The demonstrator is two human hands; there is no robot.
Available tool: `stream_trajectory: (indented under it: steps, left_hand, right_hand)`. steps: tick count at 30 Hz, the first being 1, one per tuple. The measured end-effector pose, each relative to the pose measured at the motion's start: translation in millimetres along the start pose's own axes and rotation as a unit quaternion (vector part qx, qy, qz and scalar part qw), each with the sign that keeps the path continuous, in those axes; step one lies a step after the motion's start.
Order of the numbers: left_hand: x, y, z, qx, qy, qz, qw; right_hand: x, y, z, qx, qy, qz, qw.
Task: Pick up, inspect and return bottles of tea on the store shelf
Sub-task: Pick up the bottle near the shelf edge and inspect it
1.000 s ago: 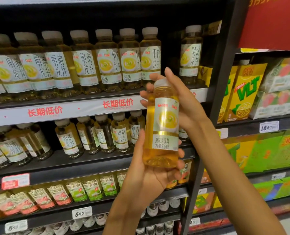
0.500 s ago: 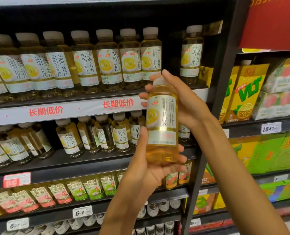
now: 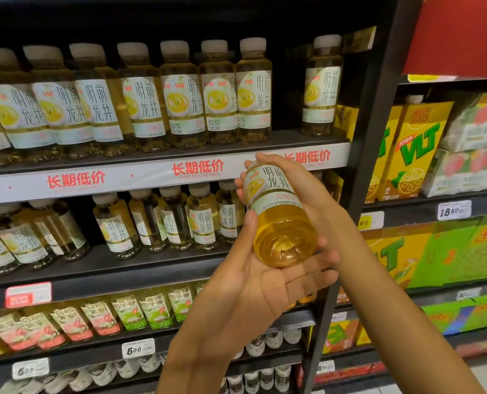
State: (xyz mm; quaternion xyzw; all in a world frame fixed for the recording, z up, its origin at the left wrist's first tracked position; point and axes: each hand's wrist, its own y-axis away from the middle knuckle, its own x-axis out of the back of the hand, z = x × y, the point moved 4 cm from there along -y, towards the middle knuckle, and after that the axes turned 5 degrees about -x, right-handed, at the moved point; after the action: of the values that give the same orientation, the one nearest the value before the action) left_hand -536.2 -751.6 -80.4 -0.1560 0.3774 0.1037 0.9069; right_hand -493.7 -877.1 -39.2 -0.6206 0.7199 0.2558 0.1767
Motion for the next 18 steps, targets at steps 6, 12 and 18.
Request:
stream_trajectory:
  steps: [6, 12, 18]
  left_hand:
    - [5.6, 0.5, 1.0, -0.002, -0.012, 0.008, 1.0]
    - [16.7, -3.8, 2.0, -0.031, -0.089, 0.055, 0.994]
    - [21.4, 0.2, 11.7, -0.064, -0.256, 0.056, 0.963]
  right_hand:
    - [-3.0, 2.1, -5.0, 0.035, 0.015, -0.011, 0.999]
    - [-17.3, 11.7, -29.6, 0.175, 0.065, -0.069, 0.98]
    - [-26.1, 28.9, -37.3, 0.267, 0.184, -0.076, 0.943]
